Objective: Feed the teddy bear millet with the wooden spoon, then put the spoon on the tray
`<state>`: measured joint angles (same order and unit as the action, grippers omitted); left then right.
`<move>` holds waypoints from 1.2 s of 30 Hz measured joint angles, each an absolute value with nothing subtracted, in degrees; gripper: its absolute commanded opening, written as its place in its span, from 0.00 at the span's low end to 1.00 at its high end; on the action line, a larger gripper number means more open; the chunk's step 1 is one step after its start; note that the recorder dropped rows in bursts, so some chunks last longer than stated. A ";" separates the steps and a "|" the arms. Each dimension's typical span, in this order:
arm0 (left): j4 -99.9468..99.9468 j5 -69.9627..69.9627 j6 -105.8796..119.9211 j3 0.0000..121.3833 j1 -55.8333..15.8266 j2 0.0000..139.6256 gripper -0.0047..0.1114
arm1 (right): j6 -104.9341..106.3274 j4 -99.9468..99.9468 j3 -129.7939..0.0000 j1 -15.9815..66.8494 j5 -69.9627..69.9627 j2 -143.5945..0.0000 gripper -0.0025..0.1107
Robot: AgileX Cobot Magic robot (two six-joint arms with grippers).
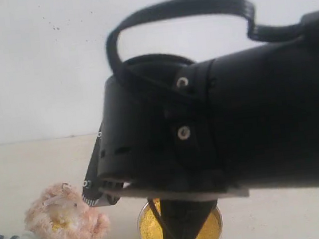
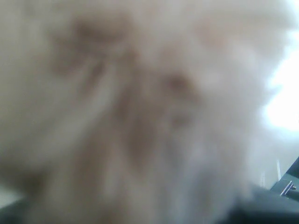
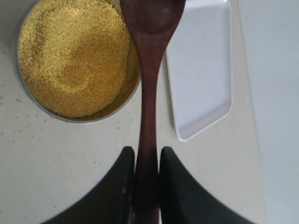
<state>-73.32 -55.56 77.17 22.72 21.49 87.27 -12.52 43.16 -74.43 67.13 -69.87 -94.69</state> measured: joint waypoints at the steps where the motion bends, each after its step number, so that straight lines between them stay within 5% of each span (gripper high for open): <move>1: -73.32 -55.56 77.17 22.72 21.49 87.27 0.07 | -11.15 42.92 -74.39 66.47 -69.87 -94.57 0.05; 36: -73.32 -55.56 77.17 22.72 21.49 87.27 0.07 | -3.15 51.26 -68.64 61.46 -69.89 -104.66 0.05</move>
